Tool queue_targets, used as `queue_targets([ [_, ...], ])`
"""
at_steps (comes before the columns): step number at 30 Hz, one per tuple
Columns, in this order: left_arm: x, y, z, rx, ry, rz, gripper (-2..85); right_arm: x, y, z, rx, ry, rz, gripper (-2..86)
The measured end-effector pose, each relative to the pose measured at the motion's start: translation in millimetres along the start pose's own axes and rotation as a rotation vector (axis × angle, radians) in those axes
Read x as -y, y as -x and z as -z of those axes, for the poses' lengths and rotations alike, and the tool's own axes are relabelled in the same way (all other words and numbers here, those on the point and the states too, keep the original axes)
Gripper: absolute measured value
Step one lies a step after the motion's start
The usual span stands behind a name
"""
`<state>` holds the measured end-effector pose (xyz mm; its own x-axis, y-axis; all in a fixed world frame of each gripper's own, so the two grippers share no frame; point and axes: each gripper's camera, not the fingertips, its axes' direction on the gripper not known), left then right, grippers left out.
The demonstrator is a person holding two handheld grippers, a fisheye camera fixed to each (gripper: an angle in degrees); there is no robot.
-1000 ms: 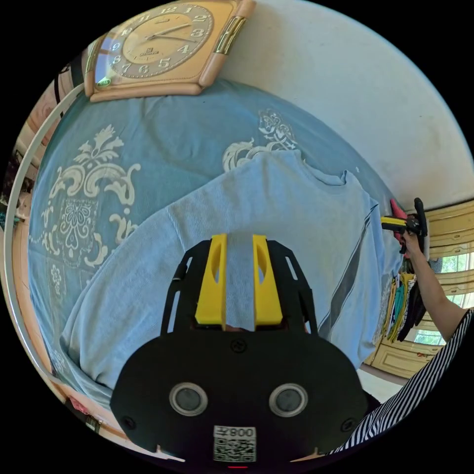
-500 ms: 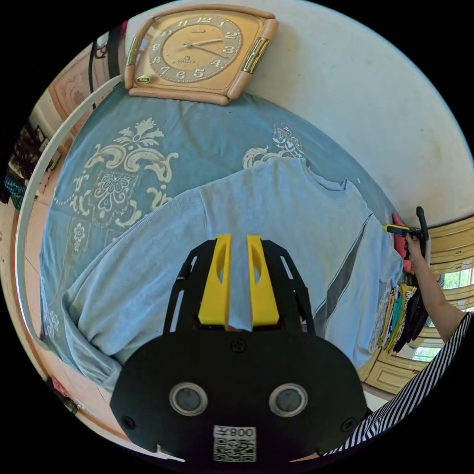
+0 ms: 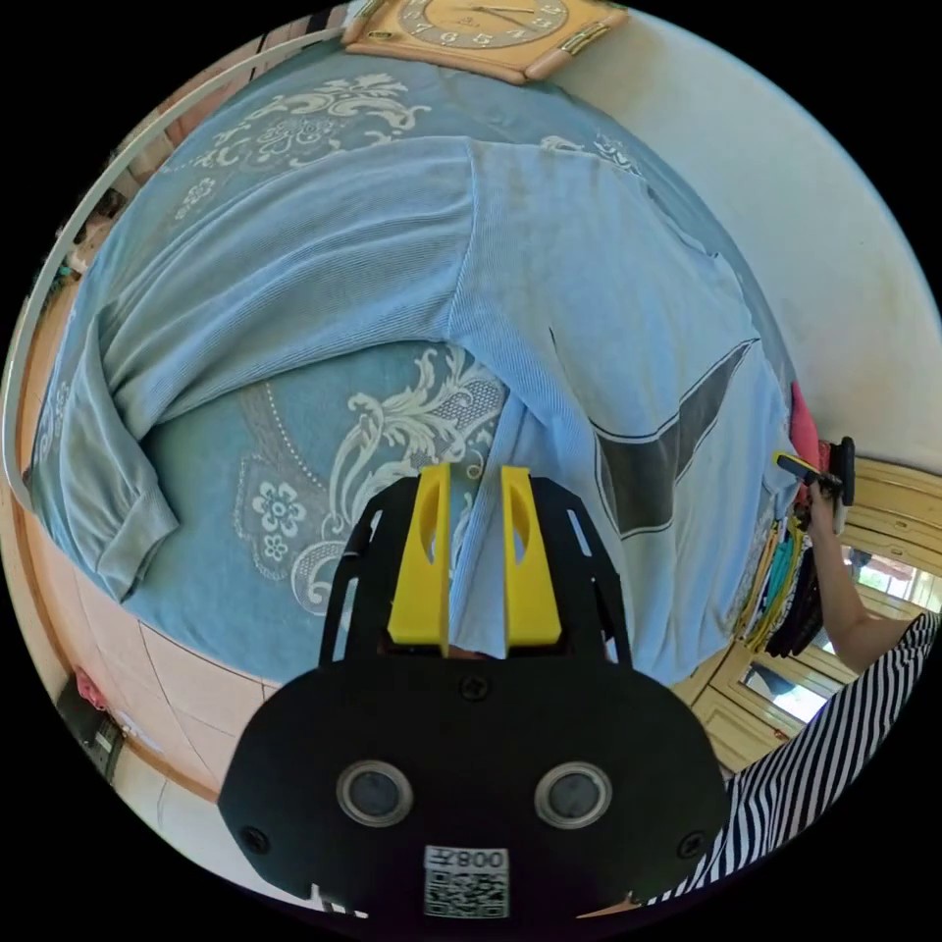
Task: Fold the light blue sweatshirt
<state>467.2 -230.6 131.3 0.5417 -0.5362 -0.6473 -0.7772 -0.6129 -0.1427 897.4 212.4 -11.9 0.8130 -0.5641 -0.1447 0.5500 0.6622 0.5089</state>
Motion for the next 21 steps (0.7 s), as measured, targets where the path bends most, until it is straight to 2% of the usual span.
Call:
queue_targets([
  [6,16,-17,-16,0.112,0.052,-0.080,1.2,-28,-23,6,-0.012,-0.019,-0.031,2.2],
  [9,7,3,-11,0.181,0.045,0.021,1.0,-48,-38,16,-0.022,-0.052,-0.083,2.1],
  [12,-2,27,-14,0.133,0.026,0.143,1.7,-74,-53,23,0.040,-0.087,-0.133,3.0],
  [14,-4,29,-19,0.188,0.039,0.179,3.0,-95,-60,29,0.065,-0.108,-0.175,4.5],
  [18,-8,20,-39,-0.012,0.069,0.174,7.6,-160,-67,35,0.205,-0.121,-0.238,6.8],
  [21,-10,3,-64,-0.003,0.146,0.151,8.7,-216,-60,25,0.327,-0.055,-0.262,8.0],
])
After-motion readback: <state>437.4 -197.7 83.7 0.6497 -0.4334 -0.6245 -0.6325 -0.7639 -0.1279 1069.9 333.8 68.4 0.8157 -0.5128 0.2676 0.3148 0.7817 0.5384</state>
